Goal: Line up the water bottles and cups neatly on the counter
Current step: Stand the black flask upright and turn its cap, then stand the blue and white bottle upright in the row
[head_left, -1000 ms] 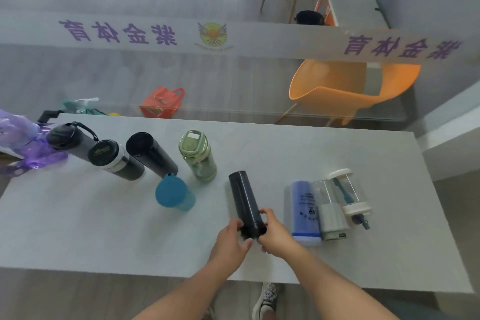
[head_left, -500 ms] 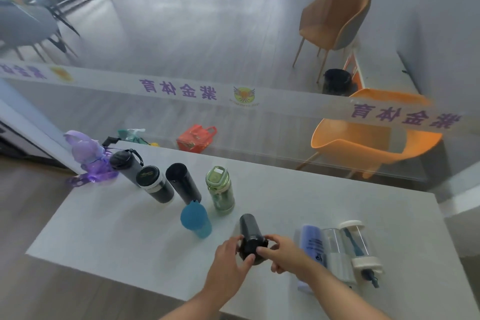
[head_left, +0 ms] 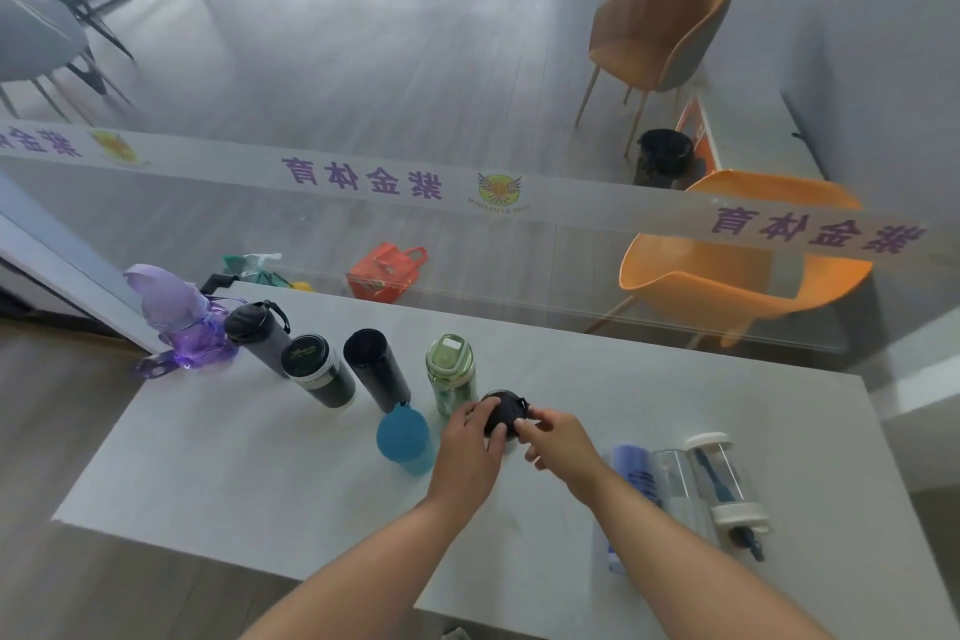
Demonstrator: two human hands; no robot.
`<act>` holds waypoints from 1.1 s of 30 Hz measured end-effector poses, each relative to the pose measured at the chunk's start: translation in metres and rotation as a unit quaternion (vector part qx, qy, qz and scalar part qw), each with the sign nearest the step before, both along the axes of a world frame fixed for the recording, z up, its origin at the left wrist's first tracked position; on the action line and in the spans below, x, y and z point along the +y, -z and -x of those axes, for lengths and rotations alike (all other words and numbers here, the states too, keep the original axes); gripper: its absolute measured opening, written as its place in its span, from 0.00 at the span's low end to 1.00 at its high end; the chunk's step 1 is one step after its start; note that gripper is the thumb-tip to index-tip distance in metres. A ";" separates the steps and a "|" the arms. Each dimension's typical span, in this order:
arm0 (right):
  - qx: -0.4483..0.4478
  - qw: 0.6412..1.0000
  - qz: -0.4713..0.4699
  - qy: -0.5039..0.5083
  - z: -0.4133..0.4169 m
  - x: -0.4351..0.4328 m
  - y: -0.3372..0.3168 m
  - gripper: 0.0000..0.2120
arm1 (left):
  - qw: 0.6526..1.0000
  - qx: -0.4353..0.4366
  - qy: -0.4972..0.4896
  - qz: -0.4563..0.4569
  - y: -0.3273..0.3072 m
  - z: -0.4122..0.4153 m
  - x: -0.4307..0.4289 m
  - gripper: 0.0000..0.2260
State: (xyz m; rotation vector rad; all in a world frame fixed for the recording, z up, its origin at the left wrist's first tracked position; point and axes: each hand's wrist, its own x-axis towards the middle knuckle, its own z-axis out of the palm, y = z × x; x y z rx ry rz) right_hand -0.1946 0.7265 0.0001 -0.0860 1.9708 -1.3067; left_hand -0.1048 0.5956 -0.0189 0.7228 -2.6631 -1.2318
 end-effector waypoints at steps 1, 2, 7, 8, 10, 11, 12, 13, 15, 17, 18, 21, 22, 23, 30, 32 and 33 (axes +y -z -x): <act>0.001 1.000 -0.001 0.008 0.002 0.000 -0.001 0.10 | 1.000 0.001 0.003 -0.006 -0.001 0.002 -0.001 0.14; 0.002 1.000 -0.003 0.016 0.003 0.000 -0.002 0.10 | 1.000 0.004 0.009 -0.009 -0.001 0.003 -0.002 0.13; 0.003 0.999 -0.030 0.020 0.007 0.001 -0.004 0.11 | 0.996 -0.009 0.050 0.079 0.002 0.002 -0.006 0.16; 0.005 0.999 -0.035 0.017 0.007 0.002 -0.004 0.11 | 0.991 -0.010 0.064 0.120 0.002 0.000 -0.007 0.16; 0.008 0.999 -0.039 0.013 0.005 0.004 -0.005 0.11 | 0.978 -0.012 0.095 0.185 0.000 -0.003 -0.007 0.17; 0.011 0.999 -0.041 0.013 0.004 0.005 -0.005 0.11 | 0.973 -0.015 0.107 0.206 -0.002 -0.005 -0.008 0.17; 0.015 0.999 -0.046 0.012 0.004 0.007 -0.007 0.11 | 0.968 -0.018 0.115 0.223 -0.004 -0.006 -0.008 0.17; 0.022 0.998 -0.054 0.013 0.003 0.010 -0.008 0.10 | 0.964 -0.014 0.121 0.238 -0.006 -0.008 -0.008 0.17; 0.053 0.995 -0.083 0.019 0.001 0.019 -0.009 0.09 | 0.957 0.028 0.148 0.248 -0.007 -0.009 -0.004 0.15; 0.083 0.989 -0.118 0.036 0.000 0.035 -0.008 0.11 | 0.946 0.102 0.205 0.230 -0.004 -0.008 0.004 0.12; 0.086 0.987 -0.131 0.046 -0.002 0.046 -0.007 0.11 | 0.937 0.134 0.238 0.218 -0.002 -0.007 0.009 0.10; 0.078 0.980 -0.169 0.069 -0.013 0.092 0.001 0.11 | 0.919 0.155 0.313 0.182 0.012 -0.006 0.031 0.07; 0.081 0.976 -0.185 0.078 -0.018 0.109 0.006 0.12 | 0.923 0.133 0.325 0.159 0.018 -0.006 0.040 0.06; 0.084 0.973 -0.199 0.086 -0.024 0.126 0.011 0.12 | 0.930 0.094 0.329 0.136 0.023 -0.008 0.048 0.06; 0.111 0.951 -0.288 -0.020 -0.057 0.202 0.049 0.12 | 0.937 -0.164 0.305 0.048 0.062 -0.016 0.111 0.16; 0.106 0.949 -0.292 -0.061 -0.056 0.204 0.059 0.17 | 0.937 -0.202 0.285 0.012 0.072 -0.016 0.129 0.18; 0.102 0.946 -0.296 -0.083 -0.056 0.203 0.064 0.21 | 0.938 -0.210 0.275 -0.001 0.078 -0.017 0.137 0.19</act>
